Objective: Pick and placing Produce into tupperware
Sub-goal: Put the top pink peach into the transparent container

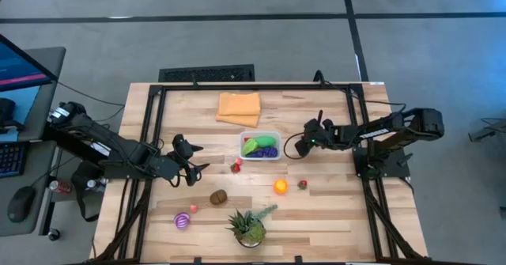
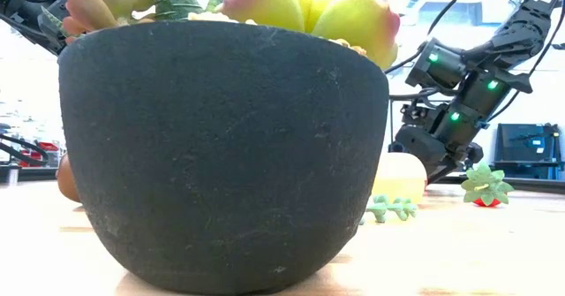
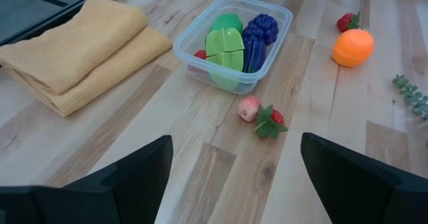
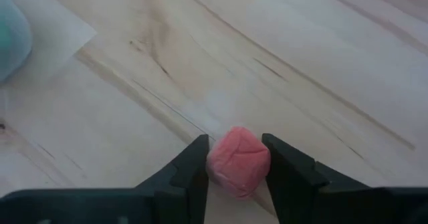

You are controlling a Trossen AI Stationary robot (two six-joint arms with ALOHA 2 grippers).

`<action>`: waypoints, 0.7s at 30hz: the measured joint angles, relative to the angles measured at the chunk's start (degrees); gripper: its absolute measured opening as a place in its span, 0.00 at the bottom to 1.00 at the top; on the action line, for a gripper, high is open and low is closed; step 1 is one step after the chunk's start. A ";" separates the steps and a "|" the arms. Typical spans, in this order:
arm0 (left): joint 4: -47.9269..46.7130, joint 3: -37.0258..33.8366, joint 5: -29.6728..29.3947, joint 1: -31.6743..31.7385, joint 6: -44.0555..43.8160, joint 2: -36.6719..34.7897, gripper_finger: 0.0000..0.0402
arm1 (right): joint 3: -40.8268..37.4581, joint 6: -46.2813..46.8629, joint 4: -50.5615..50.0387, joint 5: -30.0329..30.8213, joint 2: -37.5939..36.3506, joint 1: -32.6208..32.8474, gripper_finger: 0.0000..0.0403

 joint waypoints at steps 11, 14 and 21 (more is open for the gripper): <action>-0.01 0.00 -0.02 -0.02 -0.02 0.00 0.80 | 2.55 -3.68 0.59 -0.62 0.07 0.07 0.30; -0.01 0.00 -0.02 0.01 -0.02 0.00 0.80 | 4.15 -5.36 0.59 -0.98 0.07 0.07 0.29; -0.03 0.00 0.00 -0.02 -0.02 0.00 0.80 | 8.80 -9.24 -0.26 -1.80 0.04 0.11 0.28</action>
